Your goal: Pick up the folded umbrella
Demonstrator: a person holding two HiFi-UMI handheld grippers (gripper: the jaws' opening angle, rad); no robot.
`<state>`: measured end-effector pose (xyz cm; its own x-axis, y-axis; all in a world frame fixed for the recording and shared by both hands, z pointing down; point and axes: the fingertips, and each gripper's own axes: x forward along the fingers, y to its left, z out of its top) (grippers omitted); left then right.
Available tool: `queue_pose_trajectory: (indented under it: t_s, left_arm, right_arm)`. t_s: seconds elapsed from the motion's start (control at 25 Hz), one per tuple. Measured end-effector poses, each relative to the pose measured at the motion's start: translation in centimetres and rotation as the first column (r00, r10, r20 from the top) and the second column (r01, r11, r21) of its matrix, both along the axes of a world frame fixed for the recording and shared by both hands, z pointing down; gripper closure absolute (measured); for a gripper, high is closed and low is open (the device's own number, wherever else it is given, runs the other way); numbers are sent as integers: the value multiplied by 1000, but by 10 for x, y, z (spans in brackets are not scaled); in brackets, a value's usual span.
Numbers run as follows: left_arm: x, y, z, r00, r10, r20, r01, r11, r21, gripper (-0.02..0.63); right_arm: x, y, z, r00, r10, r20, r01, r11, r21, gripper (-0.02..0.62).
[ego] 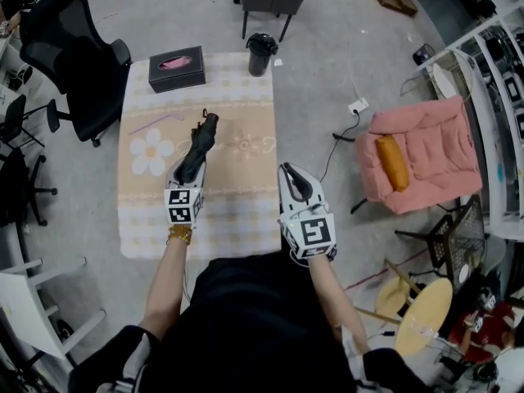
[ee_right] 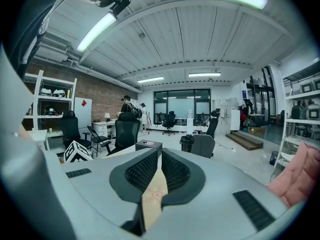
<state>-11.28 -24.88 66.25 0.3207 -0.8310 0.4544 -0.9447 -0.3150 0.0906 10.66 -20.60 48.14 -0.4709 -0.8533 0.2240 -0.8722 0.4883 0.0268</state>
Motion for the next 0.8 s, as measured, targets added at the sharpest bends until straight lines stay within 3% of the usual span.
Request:
queue_pose_trajectory:
  t_s: [0.8]
  left_arm:
    - [6, -9, -97, 1000, 3, -8, -2, 984, 181, 397]
  right_arm:
    - [-7, -15, -21, 999, -36, 12, 36, 998, 49, 578]
